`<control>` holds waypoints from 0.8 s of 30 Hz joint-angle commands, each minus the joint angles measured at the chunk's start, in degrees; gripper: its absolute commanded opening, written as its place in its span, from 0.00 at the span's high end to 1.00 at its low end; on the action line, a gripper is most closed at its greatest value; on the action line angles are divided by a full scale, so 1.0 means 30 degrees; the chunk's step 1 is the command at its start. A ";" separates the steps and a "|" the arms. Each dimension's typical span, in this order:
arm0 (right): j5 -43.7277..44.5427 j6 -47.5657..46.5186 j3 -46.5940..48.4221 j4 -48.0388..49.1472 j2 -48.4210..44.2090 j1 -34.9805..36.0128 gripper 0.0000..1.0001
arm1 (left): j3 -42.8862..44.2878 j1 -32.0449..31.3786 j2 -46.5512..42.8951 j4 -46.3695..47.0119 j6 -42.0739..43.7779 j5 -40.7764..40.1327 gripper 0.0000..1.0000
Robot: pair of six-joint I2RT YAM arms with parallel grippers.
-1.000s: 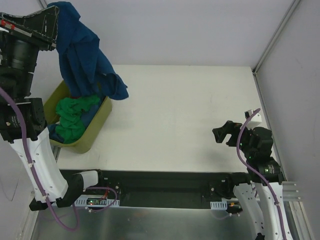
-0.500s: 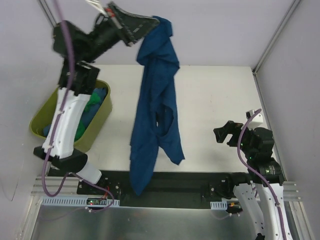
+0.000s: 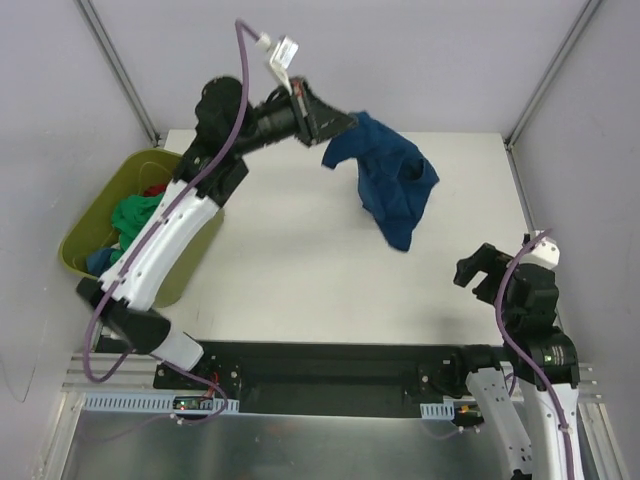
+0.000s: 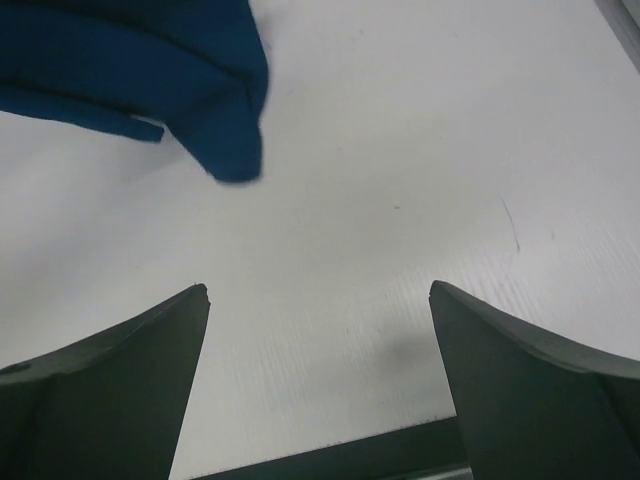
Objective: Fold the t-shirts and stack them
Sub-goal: Move the tshirt to the center of the board
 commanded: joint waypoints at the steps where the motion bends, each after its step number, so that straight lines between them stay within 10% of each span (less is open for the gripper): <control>1: 0.3242 0.2460 0.0897 -0.2393 0.1455 -0.0043 0.03 | -0.8790 0.0018 -0.6650 0.1189 0.1995 -0.1022 1.00; 8: 0.0760 0.3900 0.1219 -0.0351 0.5528 -0.0043 0.03 | -2.1893 0.0077 -0.9835 -0.1527 0.0446 -0.3201 1.00; 14: -0.5914 0.3842 0.2564 0.4336 1.1823 0.0219 0.03 | -2.4776 0.0076 -0.8868 -0.2180 -0.0931 -0.2374 1.00; 24: -0.4374 0.0092 1.5770 0.3524 2.8832 0.4293 0.13 | -2.5188 0.0047 -0.8194 -0.2444 -0.1049 -0.3694 1.00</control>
